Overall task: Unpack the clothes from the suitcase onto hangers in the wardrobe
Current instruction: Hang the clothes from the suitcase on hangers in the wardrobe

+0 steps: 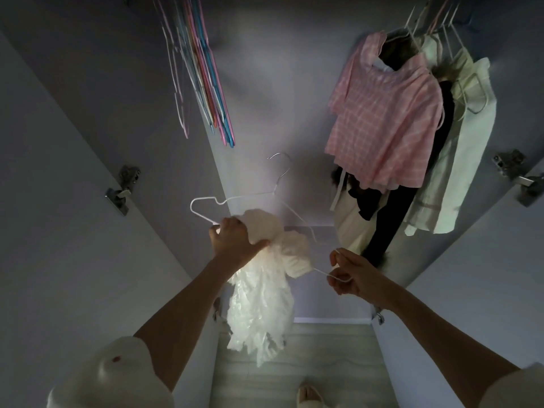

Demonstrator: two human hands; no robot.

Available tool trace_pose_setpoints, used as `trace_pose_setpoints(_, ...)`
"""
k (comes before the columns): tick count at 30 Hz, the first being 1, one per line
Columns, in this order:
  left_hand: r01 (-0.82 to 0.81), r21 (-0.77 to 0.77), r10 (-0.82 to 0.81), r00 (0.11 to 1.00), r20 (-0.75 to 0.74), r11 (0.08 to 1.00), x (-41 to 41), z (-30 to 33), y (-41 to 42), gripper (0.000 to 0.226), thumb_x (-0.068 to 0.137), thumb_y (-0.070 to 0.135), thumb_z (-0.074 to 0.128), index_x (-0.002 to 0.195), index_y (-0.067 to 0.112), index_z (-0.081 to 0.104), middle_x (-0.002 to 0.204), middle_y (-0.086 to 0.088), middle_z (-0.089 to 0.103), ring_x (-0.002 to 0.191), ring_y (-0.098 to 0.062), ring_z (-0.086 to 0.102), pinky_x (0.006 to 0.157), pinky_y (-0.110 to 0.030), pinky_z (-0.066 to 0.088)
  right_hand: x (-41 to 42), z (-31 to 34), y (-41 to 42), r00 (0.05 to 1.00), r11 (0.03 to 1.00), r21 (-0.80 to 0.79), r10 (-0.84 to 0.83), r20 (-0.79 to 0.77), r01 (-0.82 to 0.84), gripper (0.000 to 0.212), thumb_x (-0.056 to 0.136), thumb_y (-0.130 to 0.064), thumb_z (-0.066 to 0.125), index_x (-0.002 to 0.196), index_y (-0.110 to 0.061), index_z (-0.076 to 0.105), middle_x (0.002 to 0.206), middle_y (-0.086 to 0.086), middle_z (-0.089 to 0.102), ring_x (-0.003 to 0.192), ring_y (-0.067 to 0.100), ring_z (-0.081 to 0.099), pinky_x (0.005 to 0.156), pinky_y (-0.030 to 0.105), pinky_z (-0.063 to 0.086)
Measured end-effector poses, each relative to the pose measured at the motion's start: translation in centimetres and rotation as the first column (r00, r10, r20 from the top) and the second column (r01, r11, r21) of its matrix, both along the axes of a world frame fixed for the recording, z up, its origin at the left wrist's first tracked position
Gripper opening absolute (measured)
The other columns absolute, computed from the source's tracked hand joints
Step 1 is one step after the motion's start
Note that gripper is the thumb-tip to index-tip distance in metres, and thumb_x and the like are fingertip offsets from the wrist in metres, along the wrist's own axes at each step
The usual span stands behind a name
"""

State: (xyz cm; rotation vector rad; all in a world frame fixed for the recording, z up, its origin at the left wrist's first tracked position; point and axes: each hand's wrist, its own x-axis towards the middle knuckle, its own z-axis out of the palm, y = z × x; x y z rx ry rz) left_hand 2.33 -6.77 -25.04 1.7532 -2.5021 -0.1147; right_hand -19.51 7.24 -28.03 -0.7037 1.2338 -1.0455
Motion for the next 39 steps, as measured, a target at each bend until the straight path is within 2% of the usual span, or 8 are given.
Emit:
trace_pose_setpoints(4, -0.167, 0.004, 0.156, 0.912, -0.381, 0.986, 0.3, -0.4, 0.0, 0.067, 0.074, 0.056, 0.067, 0.106, -0.002, 0.057, 0.115, -0.012, 0.040, 0.112, -0.030, 0.038, 0.098, -0.041, 0.038, 0.1, 0.0, -0.7, 0.987, 0.998, -0.035, -0.052, 0.153, 0.058, 0.028, 0.079, -0.037, 0.059, 0.081, -0.012, 0.048, 0.056, 0.009, 0.063, 0.051, 0.017, 0.059, 0.048, 0.022, 0.049)
trace_pose_setpoints(8, -0.109, 0.298, 0.308, 0.545, -0.780, 0.948, -0.2, -0.4, 0.0, 0.050, 0.076, 0.030, 0.075, 0.103, -0.005, 0.053, 0.117, -0.012, 0.034, 0.117, -0.029, 0.041, 0.103, -0.036, 0.037, -0.2, 0.1, -1.1, 0.967, 0.995, -0.086, -0.034, 0.254, 0.058, 0.046, 0.046, -0.047, 0.087, 0.073, -0.018, 0.063, 0.057, 0.008, 0.062, 0.055, 0.015, 0.062, 0.052, 0.021, 0.052)
trace_pose_setpoints(10, 0.131, 0.500, 0.409, 0.421, -0.810, 0.856, -0.7, -0.2, 0.4, 0.069, 0.069, 0.031, 0.080, 0.121, 0.006, 0.042, 0.125, -0.007, 0.046, 0.120, -0.023, 0.048, 0.100, -0.032, 0.040, -0.1, 0.5, -1.1, 0.958, 0.994, -0.076, -0.056, 0.283, 0.080, 0.031, 0.058, -0.041, 0.080, 0.072, -0.019, 0.064, 0.056, 0.007, 0.061, 0.054, 0.014, 0.062, 0.053, 0.020, 0.051)
trace_pose_setpoints(13, 0.188, 0.553, 0.408, 0.495, -0.767, 0.812, -1.0, -0.6, 0.0, 0.096, 0.054, 0.036, 0.079, 0.135, 0.009, 0.035, 0.124, -0.010, 0.056, 0.117, -0.026, 0.054, 0.101, -0.040, 0.044, -0.3, 0.8, -1.0, 0.988, 0.998, -0.050, -0.040, 0.152, 0.049, 0.019, 0.093, -0.026, 0.041, 0.085, -0.011, 0.050, 0.059, 0.008, 0.063, 0.054, 0.017, 0.060, 0.051, 0.023, 0.049)
trace_pose_setpoints(16, 0.156, 0.527, 0.395, 0.496, -0.773, 0.835, -1.9, 0.2, -0.3, 0.063, 0.084, 0.008, 0.064, 0.139, 0.009, 0.032, 0.114, -0.006, 0.054, 0.107, -0.019, 0.053, 0.085, -0.023, 0.041, -0.6, 1.5, -0.7, 0.988, 0.992, -0.004, 0.126, -0.088, -0.127, 0.020, 0.099, -0.018, 0.032, 0.090, -0.012, 0.049, 0.081, 0.012, 0.071, 0.070, 0.022, 0.067, 0.060, 0.026, 0.052)
trace_pose_setpoints(24, 0.580, 0.538, 0.643, 0.031, -0.765, 0.612, -2.6, 2.2, -1.4, 0.008, 0.086, 0.009, 0.052, 0.086, 0.009, 0.044, 0.078, -0.008, 0.042, 0.074, -0.018, 0.049, 0.061, -0.022, 0.047, 1.6, 2.5, -3.7, 0.940, 0.974, -0.052, 0.196, -0.278, -0.218, 0.018, 0.095, 0.001, 0.041, 0.104, 0.015, 0.049, 0.105, -0.001, 0.064, 0.091, 0.015, 0.061, 0.073, 0.020, 0.054)
trace_pose_setpoints(31, 0.630, 0.613, 0.708, 0.138, -0.693, 0.477, -2.0, 4.0, -0.8, 0.017, 0.082, 0.004, 0.043, 0.092, 0.003, 0.057, 0.077, -0.009, 0.066, 0.074, -0.020, 0.066, 0.066, -0.026, 0.055, 3.2, 3.0, -4.7, 0.983, 0.977, -0.123, 0.163, -0.090, -0.173, 0.038, 0.094, 0.004, 0.036, 0.100, -0.020, 0.065, 0.092, -0.008, 0.068, 0.094, 0.011, 0.064, 0.087, 0.029, 0.049)
trace_pose_setpoints(39, -0.142, 0.261, 0.290, 0.639, -0.713, 0.955, -1.6, 4.6, -1.9, 0.026, 0.088, 0.019, 0.060, 0.107, 0.002, 0.056, 0.101, -0.017, 0.061, 0.103, -0.031, 0.057, 0.086, -0.029, 0.039, 2.3, 4.6, -5.2, 0.999, 0.988, -0.147, 0.037, -0.009, -0.038, 0.041, 0.091, -0.003, 0.045, 0.072, -0.023, 0.075, 0.084, 0.017, 0.054, 0.082, 0.031, 0.058, 0.071, 0.029, 0.058)
